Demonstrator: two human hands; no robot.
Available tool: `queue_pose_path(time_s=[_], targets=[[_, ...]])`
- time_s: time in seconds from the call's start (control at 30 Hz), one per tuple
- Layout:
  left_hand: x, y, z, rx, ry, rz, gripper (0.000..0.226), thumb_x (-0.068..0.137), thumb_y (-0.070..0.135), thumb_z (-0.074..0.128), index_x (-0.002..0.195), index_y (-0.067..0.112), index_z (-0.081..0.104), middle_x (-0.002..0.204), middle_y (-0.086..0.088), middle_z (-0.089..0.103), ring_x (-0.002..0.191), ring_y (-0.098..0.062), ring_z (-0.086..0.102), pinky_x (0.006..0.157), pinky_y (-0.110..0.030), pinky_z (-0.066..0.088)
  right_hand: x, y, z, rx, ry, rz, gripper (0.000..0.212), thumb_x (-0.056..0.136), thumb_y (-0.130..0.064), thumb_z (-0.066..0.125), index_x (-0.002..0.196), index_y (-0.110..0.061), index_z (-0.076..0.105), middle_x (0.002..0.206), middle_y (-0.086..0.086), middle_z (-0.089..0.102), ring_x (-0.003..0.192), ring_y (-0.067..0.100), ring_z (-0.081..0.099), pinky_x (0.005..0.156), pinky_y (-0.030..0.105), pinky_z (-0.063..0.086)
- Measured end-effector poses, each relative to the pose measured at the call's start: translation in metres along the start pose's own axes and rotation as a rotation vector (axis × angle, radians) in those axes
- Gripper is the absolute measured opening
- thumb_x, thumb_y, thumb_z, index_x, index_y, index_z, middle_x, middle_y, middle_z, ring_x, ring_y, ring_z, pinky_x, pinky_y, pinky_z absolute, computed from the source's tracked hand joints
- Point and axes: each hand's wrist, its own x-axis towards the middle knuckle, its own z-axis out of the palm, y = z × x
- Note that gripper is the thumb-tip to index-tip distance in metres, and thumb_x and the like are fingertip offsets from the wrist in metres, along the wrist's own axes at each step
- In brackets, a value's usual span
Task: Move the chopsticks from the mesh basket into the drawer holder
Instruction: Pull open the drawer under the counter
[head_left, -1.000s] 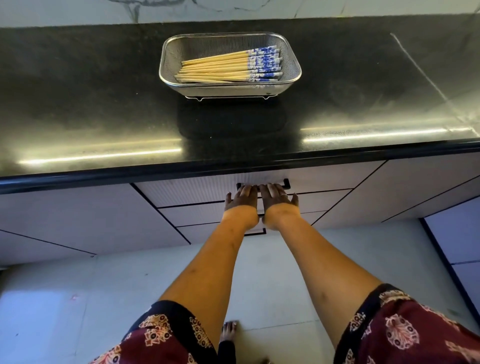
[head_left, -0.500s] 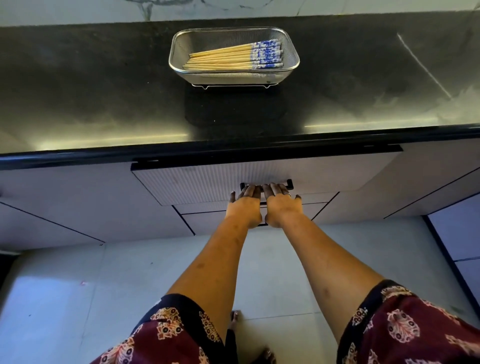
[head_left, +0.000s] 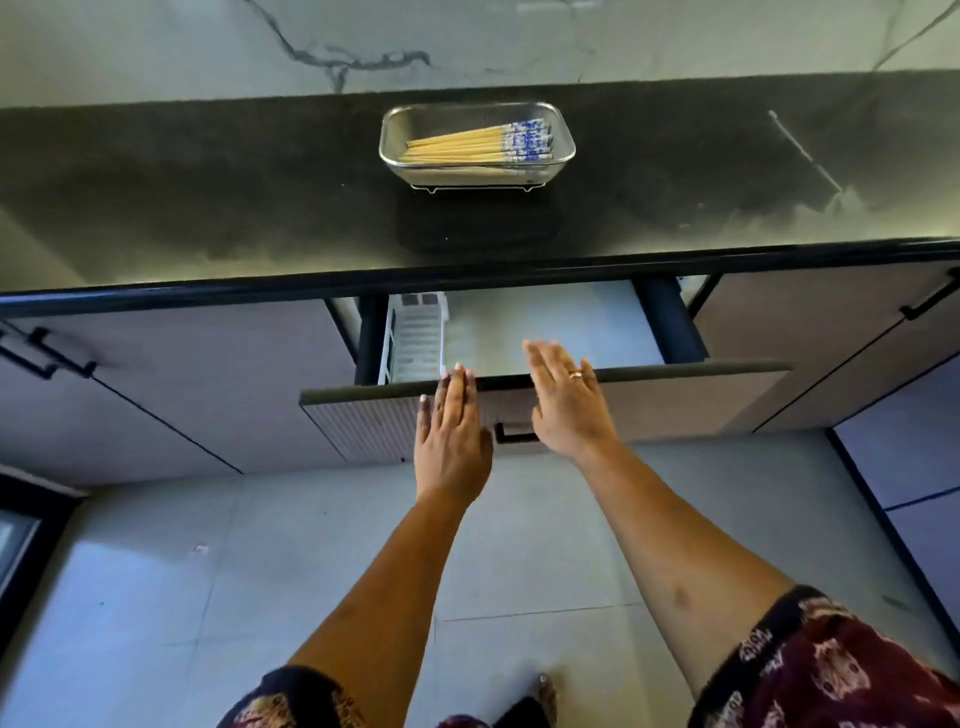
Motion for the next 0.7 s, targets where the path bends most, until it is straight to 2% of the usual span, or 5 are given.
queue_pose_path(time_s=[0.07,0.1,0.33,0.5,0.7], targets=[[-0.011,-0.01,-0.01,0.038,-0.062,-0.01,0.071,0.096,0.033,0.034,0.146,0.013,-0.012,0.158,-0.004,-0.009,0.142,-0.016,-0.017,0.113,-0.034,-0.013,-0.015,-0.008,0.001,-0.052,-0.224,0.005,0.084,0.088,-0.013,0.05,0.152,-0.016,-0.004,0.162,0.003,0.0,0.149,0.02,0.0,0.119,0.043,0.001],[-0.019,-0.014,-0.013,0.042,-0.079,0.009,0.072,0.096,0.033,0.035,0.146,0.013,-0.012,0.158,-0.005,-0.009,0.143,-0.017,-0.016,0.114,-0.034,-0.012,-0.024,-0.012,0.002,-0.069,-0.265,0.027,0.087,0.088,-0.015,0.051,0.152,-0.016,-0.008,0.161,0.003,-0.005,0.149,0.02,-0.005,0.119,0.042,-0.002],[-0.074,-0.016,-0.031,0.022,-0.191,0.094,0.069,0.095,0.025,0.034,0.146,0.012,-0.011,0.157,-0.005,-0.012,0.143,-0.018,-0.016,0.113,-0.032,-0.012,-0.081,-0.042,-0.003,-0.103,-0.336,0.159,0.093,0.089,-0.022,0.054,0.15,-0.011,-0.015,0.16,0.007,-0.016,0.148,0.022,-0.01,0.12,0.039,-0.001],[-0.11,-0.017,-0.048,0.033,-0.314,0.142,0.067,0.094,0.014,0.03,0.146,0.011,-0.011,0.157,-0.005,-0.014,0.143,-0.018,-0.016,0.115,-0.033,-0.009,-0.123,-0.066,-0.005,-0.092,-0.391,0.25,0.094,0.089,-0.022,0.054,0.149,-0.011,-0.017,0.159,0.007,-0.019,0.148,0.022,-0.012,0.12,0.037,0.0],[-0.156,-0.015,-0.056,0.042,-0.379,0.174,0.069,0.093,0.01,0.031,0.146,0.009,-0.013,0.157,-0.006,-0.016,0.143,-0.019,-0.017,0.114,-0.036,-0.009,-0.17,-0.083,-0.007,-0.149,-0.441,0.301,0.096,0.089,-0.025,0.055,0.148,-0.01,-0.019,0.158,0.008,-0.021,0.148,0.023,-0.012,0.121,0.038,0.001]])
